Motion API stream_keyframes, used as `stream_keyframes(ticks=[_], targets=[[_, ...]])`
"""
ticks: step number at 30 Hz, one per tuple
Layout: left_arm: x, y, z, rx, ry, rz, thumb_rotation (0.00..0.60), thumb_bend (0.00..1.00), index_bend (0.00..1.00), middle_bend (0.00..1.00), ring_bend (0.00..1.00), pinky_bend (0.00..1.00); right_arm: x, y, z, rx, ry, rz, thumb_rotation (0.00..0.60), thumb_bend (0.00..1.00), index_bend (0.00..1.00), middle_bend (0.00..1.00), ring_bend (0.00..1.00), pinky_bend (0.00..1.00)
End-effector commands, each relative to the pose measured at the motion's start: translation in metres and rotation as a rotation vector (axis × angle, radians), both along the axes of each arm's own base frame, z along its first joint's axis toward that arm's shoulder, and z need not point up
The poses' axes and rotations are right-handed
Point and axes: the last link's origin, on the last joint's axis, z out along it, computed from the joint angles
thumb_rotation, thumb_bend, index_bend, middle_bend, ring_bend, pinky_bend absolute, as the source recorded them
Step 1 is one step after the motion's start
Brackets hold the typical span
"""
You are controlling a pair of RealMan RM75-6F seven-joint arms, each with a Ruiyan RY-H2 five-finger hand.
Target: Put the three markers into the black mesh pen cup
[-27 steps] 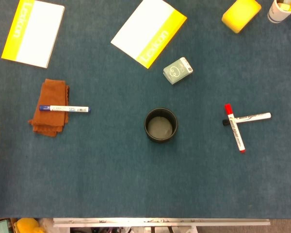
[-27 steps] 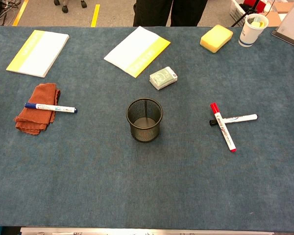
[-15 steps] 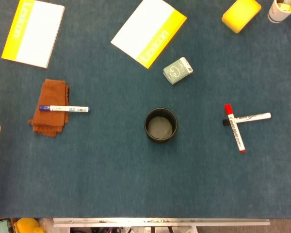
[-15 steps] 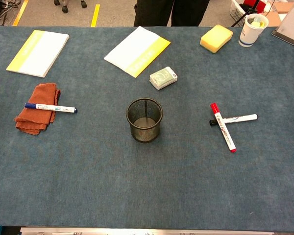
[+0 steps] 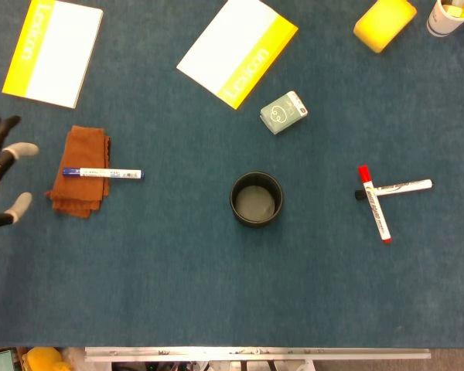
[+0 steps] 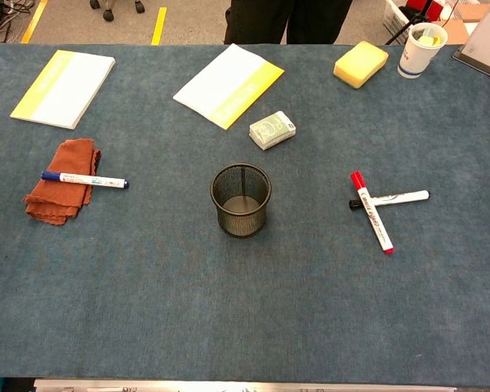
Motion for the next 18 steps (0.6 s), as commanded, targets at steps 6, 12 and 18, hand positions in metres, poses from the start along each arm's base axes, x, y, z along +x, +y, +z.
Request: stream_keyframes(ticks=[6,12,18], targets=[[0.014,0.023,-0.024,-0.091,0.083,-0.086,0.6,0.27,0.36,0.09,0.03,0.11,-0.001,0.002,0.005,-0.02,-0.003,-0.011,0.6,0.3,0.2,0.19,0.1,0.28],[0.025,0.04,-0.044,-0.143,0.135,-0.111,0.6,0.27,0.36,0.09,0.03,0.11,-0.002,0.003,0.005,-0.015,-0.008,-0.013,0.6,0.3,0.2,0.19,0.1,0.28],[0.033,0.056,-0.065,-0.177,0.194,-0.112,0.6,0.27,0.36,0.09,0.03,0.11,-0.004,0.005,0.004,-0.006,-0.01,-0.011,0.6,0.3,0.2,0.19,0.1,0.28]])
